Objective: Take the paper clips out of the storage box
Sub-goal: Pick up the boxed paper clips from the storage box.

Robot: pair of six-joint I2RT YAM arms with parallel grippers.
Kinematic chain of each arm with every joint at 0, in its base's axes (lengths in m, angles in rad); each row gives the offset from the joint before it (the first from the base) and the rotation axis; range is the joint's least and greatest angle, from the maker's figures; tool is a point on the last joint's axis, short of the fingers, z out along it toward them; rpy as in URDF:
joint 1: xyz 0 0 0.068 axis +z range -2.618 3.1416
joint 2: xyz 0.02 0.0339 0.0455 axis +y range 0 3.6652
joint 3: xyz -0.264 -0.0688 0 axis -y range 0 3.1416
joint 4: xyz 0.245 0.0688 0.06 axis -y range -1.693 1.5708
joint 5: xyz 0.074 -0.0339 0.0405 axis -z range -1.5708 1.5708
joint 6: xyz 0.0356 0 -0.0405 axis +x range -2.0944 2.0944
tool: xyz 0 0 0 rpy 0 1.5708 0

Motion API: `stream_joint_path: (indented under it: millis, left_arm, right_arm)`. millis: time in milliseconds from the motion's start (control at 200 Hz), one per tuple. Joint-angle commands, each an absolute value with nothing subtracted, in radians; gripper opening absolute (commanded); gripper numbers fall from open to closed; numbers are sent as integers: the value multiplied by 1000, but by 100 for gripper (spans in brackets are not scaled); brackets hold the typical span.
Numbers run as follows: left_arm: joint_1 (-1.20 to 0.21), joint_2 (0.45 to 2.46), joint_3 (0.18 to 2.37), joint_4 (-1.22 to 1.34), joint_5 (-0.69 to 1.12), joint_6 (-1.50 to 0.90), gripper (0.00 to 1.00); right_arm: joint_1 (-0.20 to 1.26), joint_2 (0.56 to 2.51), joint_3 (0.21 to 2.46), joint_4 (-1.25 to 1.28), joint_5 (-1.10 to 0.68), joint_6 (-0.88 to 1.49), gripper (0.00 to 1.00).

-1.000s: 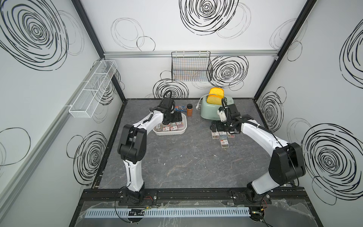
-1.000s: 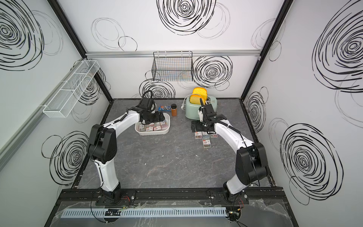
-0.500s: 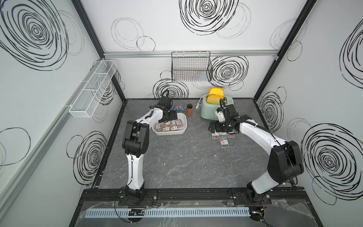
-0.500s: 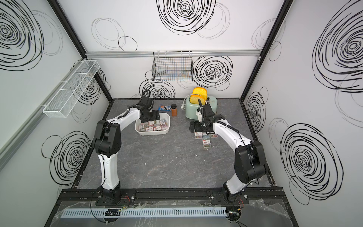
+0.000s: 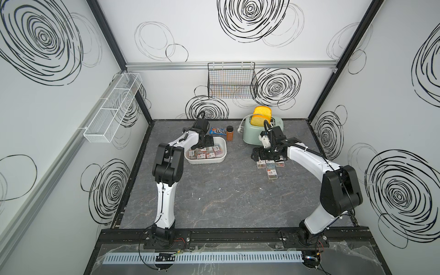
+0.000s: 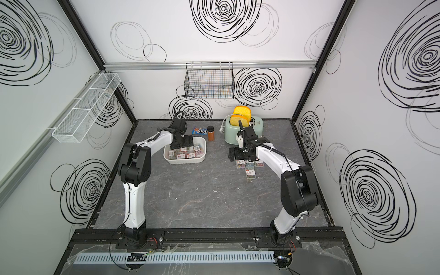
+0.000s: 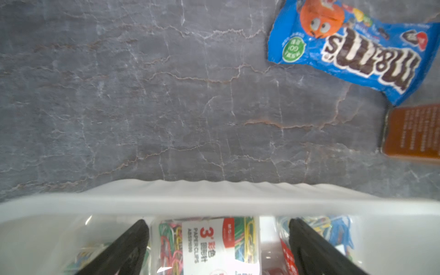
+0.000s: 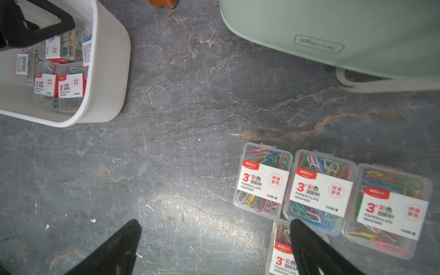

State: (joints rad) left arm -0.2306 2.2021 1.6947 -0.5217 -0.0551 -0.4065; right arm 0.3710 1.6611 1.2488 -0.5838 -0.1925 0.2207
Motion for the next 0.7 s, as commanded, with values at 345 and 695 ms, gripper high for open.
stream_joint_path:
  millis: [345,695]
  left_arm:
    - [-217,2246,1695,-525,-66,-389,87]
    - [-210,2194,1677,-518,9,-422,60]
  right_arm:
    - [371,1689,1287,-585,-219,209,99]
    - [389,1686,1293,-538,-246,207,99]
